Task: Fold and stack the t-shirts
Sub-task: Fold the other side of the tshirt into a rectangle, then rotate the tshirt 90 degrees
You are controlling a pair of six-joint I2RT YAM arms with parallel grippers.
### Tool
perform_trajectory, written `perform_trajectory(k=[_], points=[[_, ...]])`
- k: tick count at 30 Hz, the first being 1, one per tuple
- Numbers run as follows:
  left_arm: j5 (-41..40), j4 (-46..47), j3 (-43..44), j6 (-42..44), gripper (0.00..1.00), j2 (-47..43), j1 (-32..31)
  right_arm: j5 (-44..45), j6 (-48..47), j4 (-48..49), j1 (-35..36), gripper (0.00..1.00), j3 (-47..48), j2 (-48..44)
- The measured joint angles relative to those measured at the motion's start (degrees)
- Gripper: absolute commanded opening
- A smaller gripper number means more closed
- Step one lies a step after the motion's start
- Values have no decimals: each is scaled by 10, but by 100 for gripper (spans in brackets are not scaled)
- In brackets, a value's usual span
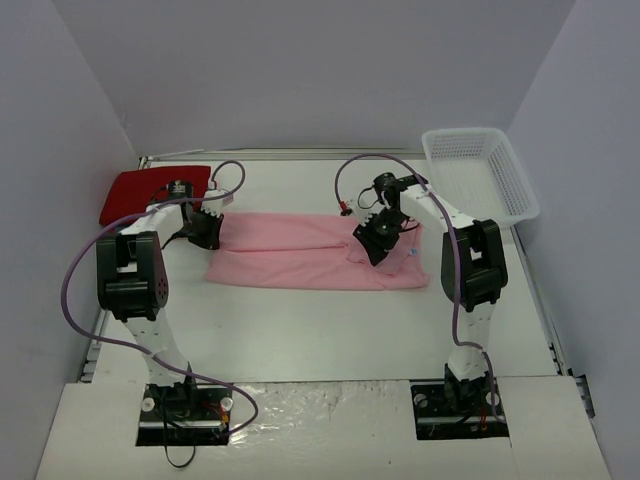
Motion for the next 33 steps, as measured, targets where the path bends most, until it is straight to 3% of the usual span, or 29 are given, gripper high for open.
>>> perform_trajectory(k=[7,10,15,20,22,23,24,25,27,33], points=[[-16,-8,-3,5,6,-4,0,0,0,1,0,33,-9,0],[-32,-19,-3,11,13,-18,0,-1,0,0,0,33,-15,0],[-55,-52,16,17,38,-65,0,-4,-2,1,0,33,-24,-1],[-66,-64,67,16,41,-101,0,-6,-9,0,-3,32,-50,-15],[-70,-66,84,14,38,-106,-1,-6,-12,1,-7,29,-57,-24],[-72,-66,90,12,31,-107,-2,-6,-14,1,-10,25,-61,-29],[-73,-66,94,9,18,-107,-3,-7,-15,0,-14,18,-63,-34],[-74,-66,95,5,12,-106,-4,-6,-17,0,-18,8,-65,-39],[-75,-66,95,-1,3,-104,-10,-7,-18,0,-24,0,-66,-47],[-76,-59,96,-23,2,-77,-45,-5,-15,1,-44,0,-69,-70]])
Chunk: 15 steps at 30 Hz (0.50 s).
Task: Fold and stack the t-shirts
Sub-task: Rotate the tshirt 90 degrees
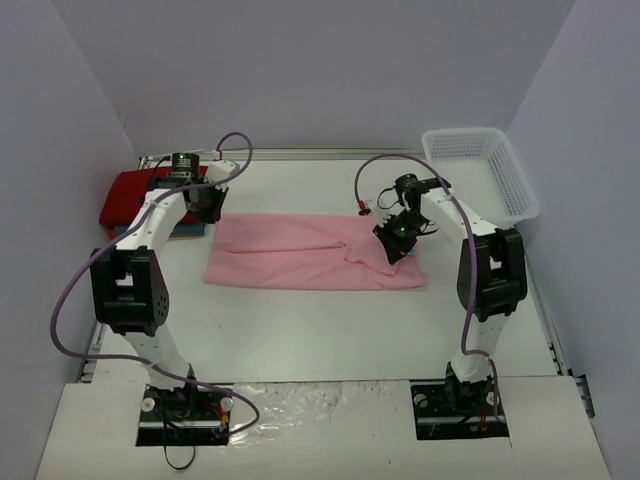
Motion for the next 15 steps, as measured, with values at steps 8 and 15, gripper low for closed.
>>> perform_trajectory(k=[8,15], points=[[1,34,1,-26,2,68,-52,11,2,2,-23,0,-25,-1],[-5,55,1,-42,2,116,-54,22,4,9,-40,0,-29,18]])
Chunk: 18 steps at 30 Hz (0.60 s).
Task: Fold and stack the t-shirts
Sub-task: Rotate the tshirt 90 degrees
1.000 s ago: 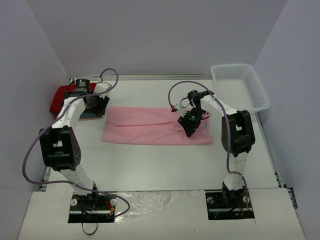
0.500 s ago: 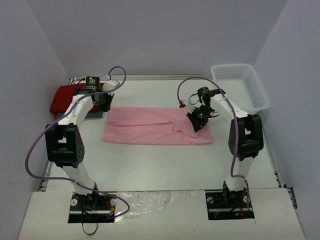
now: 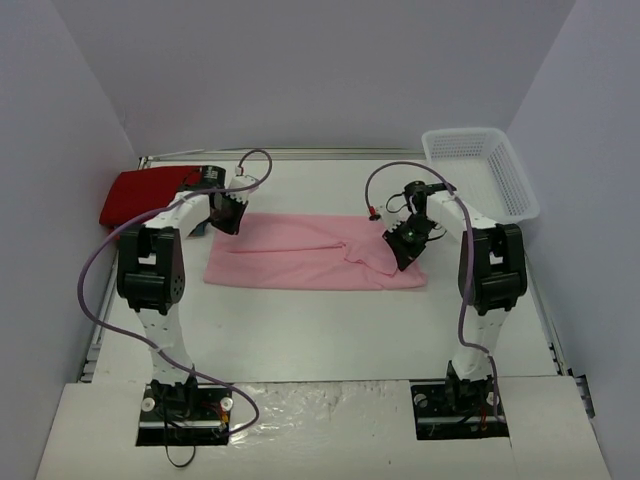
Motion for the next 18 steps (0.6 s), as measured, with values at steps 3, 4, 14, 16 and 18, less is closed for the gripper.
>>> perform_trajectory(k=[3,4,14,16,18], points=[[-10,2,0,-3,2,15,0,2,0,5,-4,0,0,23],[-13,2,0,-3,2,19,0,3,1,5,-5,0,0,31],[-35,1,0,-6,2,40,0,3,13,-19,-12,0,35,80],[-37,0,0,-6,2,40,0,3,16,-33,-14,0,58,97],[-37,3,-5,-5,2,38,0,2,20,-49,-16,0,90,119]])
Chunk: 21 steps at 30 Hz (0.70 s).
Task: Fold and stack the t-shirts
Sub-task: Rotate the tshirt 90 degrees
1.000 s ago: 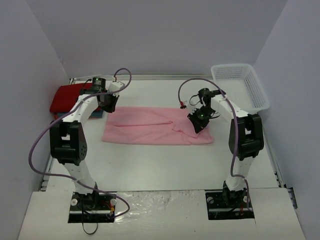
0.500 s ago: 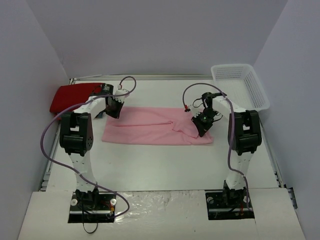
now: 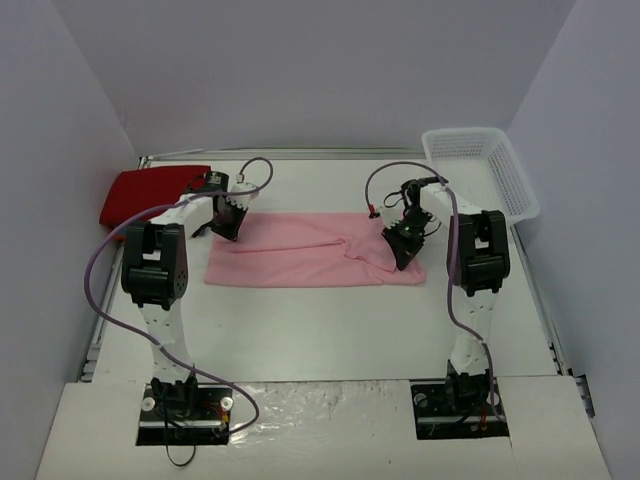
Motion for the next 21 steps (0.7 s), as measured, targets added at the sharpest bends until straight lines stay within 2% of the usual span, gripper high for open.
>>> perform_trajectory(k=[6,12,18,21], points=[[0,-5,-50,6,2,-36,0,4,15,-27,-5,0,135,76],[10,-62,-132,25,2,-105,-12,2,28,-24,-5,0,337,182],[37,-136,-186,49,2,-162,-89,19,30,17,7,0,556,301],[56,-155,-189,51,2,-171,-138,42,26,82,26,0,560,309]])
